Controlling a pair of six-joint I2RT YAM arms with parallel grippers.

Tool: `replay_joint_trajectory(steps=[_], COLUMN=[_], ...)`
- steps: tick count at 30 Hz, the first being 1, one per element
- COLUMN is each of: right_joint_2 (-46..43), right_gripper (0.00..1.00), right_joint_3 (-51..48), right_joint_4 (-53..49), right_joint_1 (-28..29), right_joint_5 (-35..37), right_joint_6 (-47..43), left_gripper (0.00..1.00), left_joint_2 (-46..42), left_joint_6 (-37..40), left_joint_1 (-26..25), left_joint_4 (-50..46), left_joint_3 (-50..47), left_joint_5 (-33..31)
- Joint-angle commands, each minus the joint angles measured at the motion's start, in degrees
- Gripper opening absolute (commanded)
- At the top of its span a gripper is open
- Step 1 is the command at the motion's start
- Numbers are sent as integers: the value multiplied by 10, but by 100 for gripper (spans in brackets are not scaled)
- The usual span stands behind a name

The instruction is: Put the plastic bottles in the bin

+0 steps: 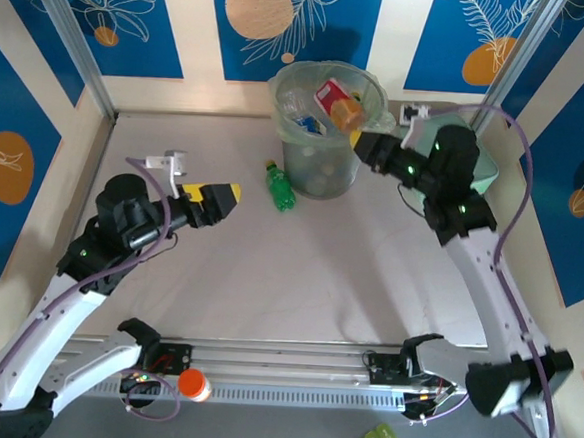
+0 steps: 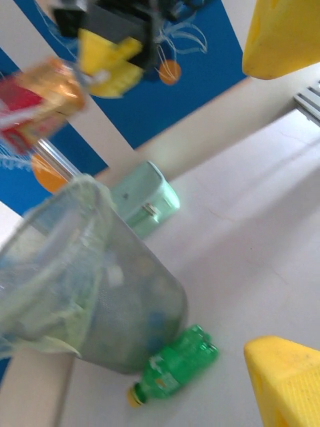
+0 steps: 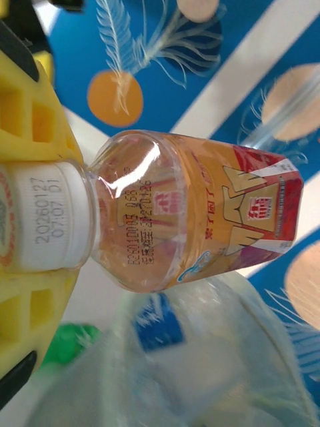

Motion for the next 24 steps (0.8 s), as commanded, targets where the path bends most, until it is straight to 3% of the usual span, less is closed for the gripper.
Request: replay_joint_trajectory(steps=[1, 6, 12, 20, 24], right_joint_2=[86, 247, 374, 476, 508], right_gripper=[20, 20, 20, 21, 23], right_joint_3=[102, 296, 431, 539, 566], right_joint_4=[-83, -172, -235, -301, -332], right_joint_1=[-6, -26, -39, -42, -29], right_joint_5=[58, 44, 13, -25, -10], right_joint_6=[-78, -129, -147, -166, -181], left_gripper=[99, 99, 99, 99, 99], left_joint_2=[-3, 6, 15, 30, 33], left_joint_6=[41, 61, 65, 68, 67], left_joint_1=[5, 4, 4, 4, 3], left_joint_4=[-45, -57, -52, -42, -42], left_joint_3=[19, 31, 31, 31, 32], left_joint_5=[-5, 6, 15, 23, 12])
